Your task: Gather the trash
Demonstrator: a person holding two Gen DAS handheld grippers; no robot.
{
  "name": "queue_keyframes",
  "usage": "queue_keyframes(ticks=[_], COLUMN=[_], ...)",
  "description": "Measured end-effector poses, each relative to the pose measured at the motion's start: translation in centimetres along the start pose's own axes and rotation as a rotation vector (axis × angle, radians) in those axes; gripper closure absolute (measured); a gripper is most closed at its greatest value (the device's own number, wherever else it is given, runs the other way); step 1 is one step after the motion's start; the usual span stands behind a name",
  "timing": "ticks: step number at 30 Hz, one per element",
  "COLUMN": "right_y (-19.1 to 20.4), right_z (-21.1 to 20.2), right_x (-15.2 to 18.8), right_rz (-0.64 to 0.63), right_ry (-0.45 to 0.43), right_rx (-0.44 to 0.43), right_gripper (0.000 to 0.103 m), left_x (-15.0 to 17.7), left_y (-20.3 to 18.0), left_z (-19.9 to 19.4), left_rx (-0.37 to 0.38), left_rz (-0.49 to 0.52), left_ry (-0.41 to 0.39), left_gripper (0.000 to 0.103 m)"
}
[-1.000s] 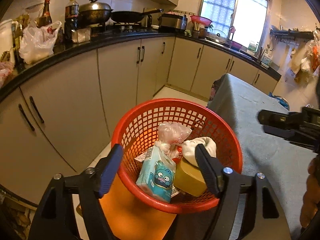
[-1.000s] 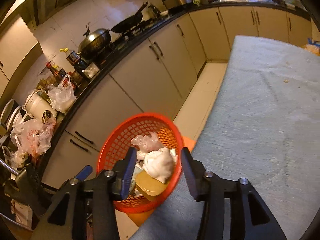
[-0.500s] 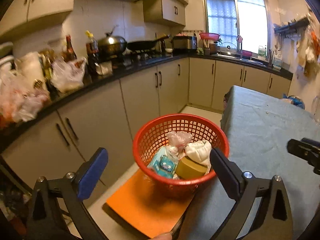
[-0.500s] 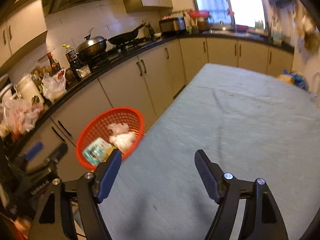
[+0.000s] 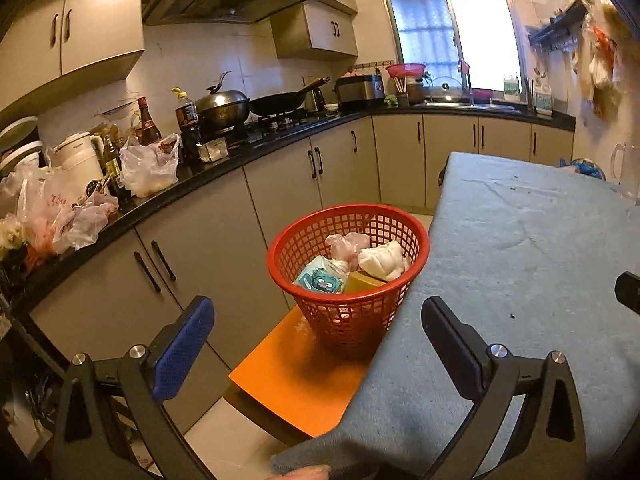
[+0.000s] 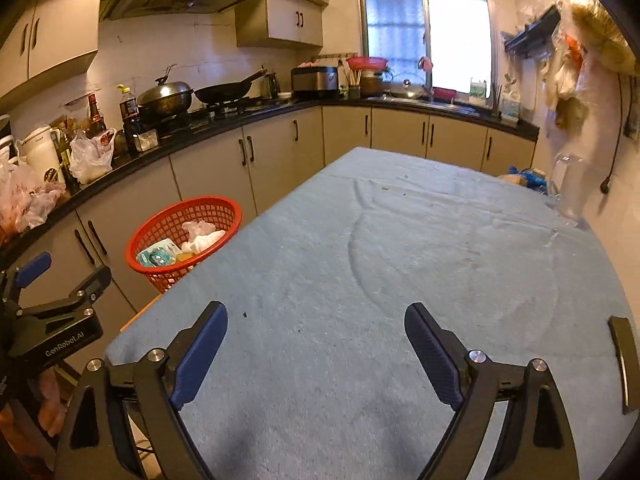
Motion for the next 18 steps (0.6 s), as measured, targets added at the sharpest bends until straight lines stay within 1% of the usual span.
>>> queue_keyframes(ticks=[3,5,9,18], right_y=[0.4,0.6,0.6,1.0], right_z=[-0.5,-0.5,-0.2,0.9], right_x=[0.8,1.0,1.2,1.3], right_rz=[-0.009,-0.019,-0.025,-0.053], right_ry=[-0.022,-0.022,-0.017,-0.011], right_rx=[0.040,0.049,0.072,0.098], right_gripper=[0.006,0.005,0.005,0.004], left_x=[0.6,0.9,0.6,0.6], left_y=[0.3,0.4,0.3,0.2], left_z=[-0.6,-0.6,0.0,1.1], left_rx=[0.005,0.011,0.016,-0.017], left_rz=[-0.042,-0.054,-0.054,-0.076], left_ry=[-0.016,-0.020,-0.004,0.005], left_gripper=[0.000,0.000,0.000,0.000])
Point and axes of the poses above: each gripper's, at about its wrist camera, not at the fingertips, and z roughly the way its jaws point, y to its left, x to its underside, the point moved 2 cm from there along z, roughly the way its jaws point, and after that the axes turned 15 degrees about y, right-handed, at the moved point
